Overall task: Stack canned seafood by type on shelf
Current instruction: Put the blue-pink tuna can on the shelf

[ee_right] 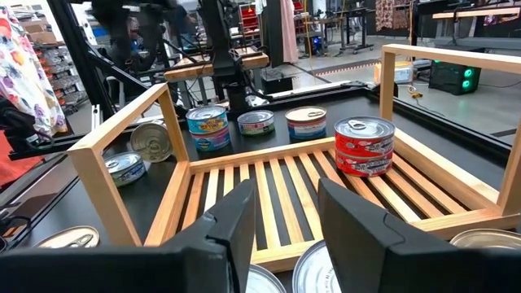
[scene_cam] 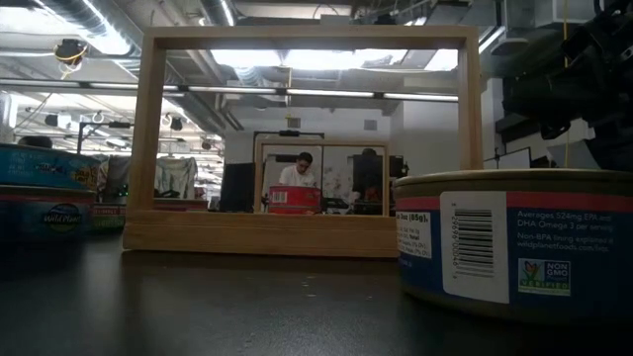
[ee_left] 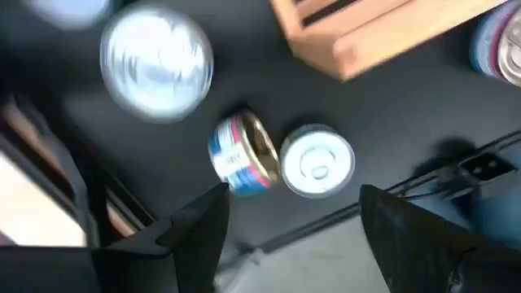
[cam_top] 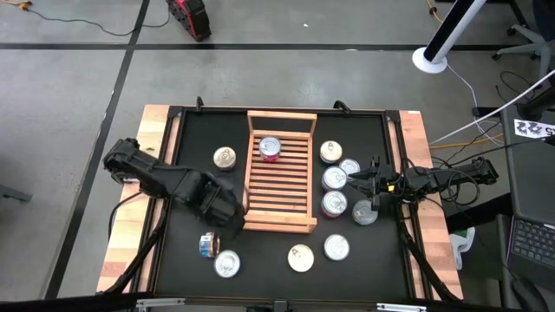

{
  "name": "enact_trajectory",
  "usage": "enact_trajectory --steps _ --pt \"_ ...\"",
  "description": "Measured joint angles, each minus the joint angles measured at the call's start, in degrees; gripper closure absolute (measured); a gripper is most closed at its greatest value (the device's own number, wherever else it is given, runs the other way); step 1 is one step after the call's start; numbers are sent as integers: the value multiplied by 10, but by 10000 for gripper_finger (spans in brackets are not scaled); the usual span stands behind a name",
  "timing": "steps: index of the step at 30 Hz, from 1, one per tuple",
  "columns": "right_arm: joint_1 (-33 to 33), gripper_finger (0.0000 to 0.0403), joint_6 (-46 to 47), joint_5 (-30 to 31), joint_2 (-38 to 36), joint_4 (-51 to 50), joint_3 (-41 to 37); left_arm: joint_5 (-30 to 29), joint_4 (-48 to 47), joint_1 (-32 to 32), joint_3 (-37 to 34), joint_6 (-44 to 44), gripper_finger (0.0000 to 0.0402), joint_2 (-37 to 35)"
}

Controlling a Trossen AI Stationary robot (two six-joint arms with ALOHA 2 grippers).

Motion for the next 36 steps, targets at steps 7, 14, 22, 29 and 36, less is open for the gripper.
enact_trajectory --steps 7,14,22,29,36 --pt "0 267 0 0 0 0 0 0 13 -81 -41 -232 137 0" --pt "0 267 0 0 0 0 0 -10 83 -133 -109 -347 137 0" --pt "0 267 0 0 0 0 0 -53 148 -161 -186 -404 137 1" --pt "0 267 0 0 0 0 0 -56 221 -165 -248 -414 137 1" --pt "0 267 0 -1 0 0 0 -57 242 -166 -288 -416 137 1"
